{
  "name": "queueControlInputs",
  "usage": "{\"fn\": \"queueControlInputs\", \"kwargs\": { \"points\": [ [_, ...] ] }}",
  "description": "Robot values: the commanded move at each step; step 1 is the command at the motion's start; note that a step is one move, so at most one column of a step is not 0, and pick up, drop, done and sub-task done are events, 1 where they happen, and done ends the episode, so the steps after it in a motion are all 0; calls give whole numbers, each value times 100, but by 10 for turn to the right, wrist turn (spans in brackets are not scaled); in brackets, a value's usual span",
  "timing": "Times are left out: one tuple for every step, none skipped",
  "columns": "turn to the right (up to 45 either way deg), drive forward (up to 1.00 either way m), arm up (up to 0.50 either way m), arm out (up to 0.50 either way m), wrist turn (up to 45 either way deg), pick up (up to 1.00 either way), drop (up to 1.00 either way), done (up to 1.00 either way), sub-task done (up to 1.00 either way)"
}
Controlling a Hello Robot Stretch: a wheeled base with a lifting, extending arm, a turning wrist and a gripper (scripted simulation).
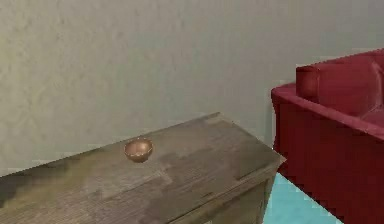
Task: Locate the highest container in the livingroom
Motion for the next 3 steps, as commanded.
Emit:
{"fn": "queueControlInputs", "kwargs": {
  "points": [
    [450,0,0,0,0,0,0,0,0],
    [390,0,0,0,0,0,0,0,0],
    [0,100,0,0,0,0,0,0,0]
  ]
}}
